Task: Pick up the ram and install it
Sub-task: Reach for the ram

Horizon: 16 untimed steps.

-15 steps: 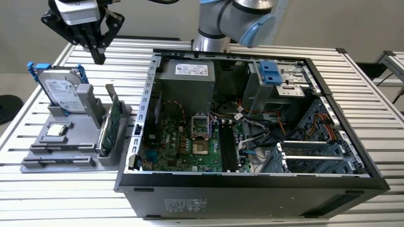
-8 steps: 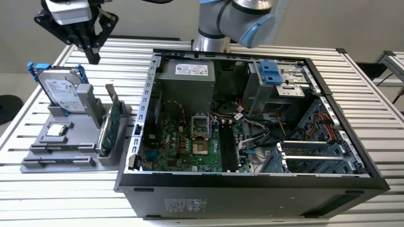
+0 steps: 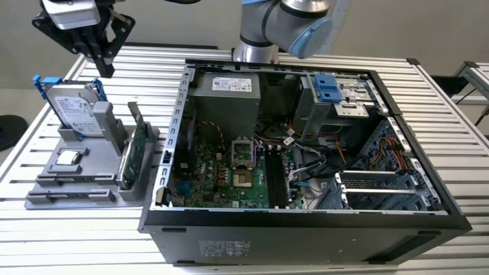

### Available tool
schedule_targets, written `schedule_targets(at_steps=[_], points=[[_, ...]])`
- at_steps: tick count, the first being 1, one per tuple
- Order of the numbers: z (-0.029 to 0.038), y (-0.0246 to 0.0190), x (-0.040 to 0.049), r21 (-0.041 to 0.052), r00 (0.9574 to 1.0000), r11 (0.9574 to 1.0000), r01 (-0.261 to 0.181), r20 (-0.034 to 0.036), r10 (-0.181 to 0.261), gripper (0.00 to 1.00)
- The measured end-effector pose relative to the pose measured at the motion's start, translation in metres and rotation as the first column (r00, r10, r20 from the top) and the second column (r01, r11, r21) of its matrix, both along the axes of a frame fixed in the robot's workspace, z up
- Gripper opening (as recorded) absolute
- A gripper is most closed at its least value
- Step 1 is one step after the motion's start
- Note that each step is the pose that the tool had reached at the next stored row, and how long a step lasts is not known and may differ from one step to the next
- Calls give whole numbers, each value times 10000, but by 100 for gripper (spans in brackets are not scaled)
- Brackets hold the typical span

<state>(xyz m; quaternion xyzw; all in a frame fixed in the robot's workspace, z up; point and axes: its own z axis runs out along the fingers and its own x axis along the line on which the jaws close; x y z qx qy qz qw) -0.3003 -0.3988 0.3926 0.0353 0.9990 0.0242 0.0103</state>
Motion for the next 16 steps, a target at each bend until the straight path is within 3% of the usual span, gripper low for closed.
schedule_targets(at_steps=[16], points=[[-1, 0, -232, 1, 10000, 10000, 0, 1, 0, 0]])
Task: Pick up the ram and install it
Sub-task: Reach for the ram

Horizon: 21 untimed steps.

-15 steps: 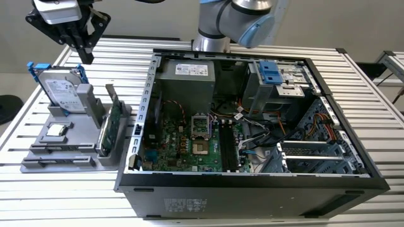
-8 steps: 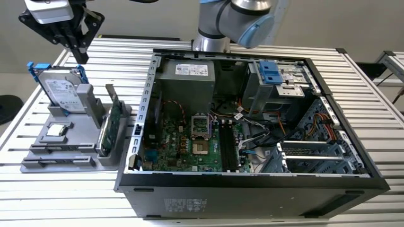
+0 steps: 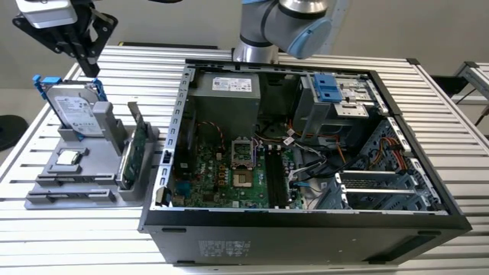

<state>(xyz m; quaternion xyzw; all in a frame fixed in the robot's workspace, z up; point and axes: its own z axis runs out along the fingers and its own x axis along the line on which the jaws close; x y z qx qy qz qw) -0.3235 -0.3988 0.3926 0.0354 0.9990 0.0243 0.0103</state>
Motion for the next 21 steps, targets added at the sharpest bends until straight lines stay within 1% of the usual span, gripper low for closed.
schedule_targets(at_steps=[21], points=[[1, 0, -296, -1, 10000, 10000, 0, -1, 0, 0]])
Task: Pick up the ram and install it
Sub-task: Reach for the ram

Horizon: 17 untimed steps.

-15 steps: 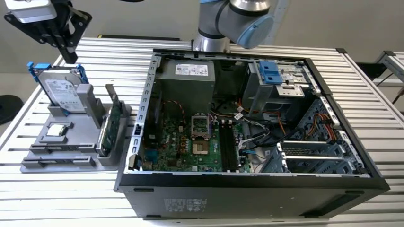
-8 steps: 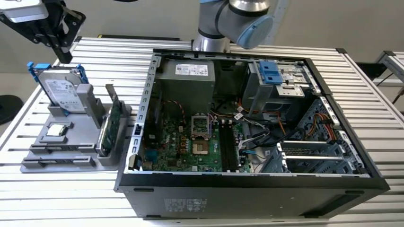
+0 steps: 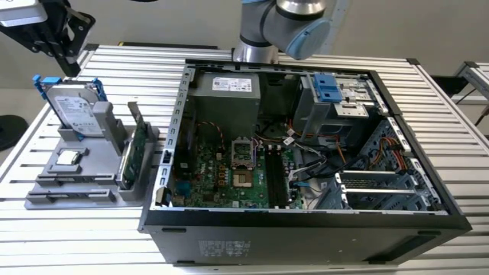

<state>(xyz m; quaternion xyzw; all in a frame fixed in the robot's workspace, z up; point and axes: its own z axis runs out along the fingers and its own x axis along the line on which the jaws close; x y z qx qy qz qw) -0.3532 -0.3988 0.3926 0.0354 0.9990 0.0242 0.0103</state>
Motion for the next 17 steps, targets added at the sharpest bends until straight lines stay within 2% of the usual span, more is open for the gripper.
schedule_targets(at_steps=[10, 17], points=[[0, 0, -159, 0, 10000, 10000, 1, 0, -1, 0], [-5, 0, -204, 1, 10000, 10000, -78, 1, 78, 0]])
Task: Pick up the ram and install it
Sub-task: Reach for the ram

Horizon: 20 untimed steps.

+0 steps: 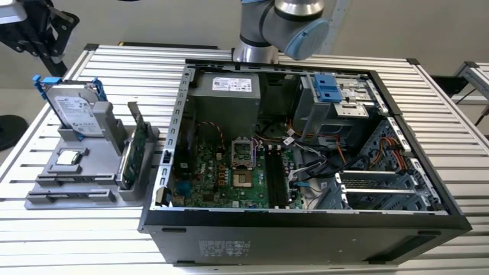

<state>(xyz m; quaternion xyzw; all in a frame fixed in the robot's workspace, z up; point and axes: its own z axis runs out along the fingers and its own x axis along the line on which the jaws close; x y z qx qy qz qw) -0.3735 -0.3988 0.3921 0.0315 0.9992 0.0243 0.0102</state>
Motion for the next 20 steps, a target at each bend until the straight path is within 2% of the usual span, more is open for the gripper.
schedule_targets(at_steps=[20], points=[[-1, 0, -72, -1, 9999, 9999, -144, -3, 144, 0]])
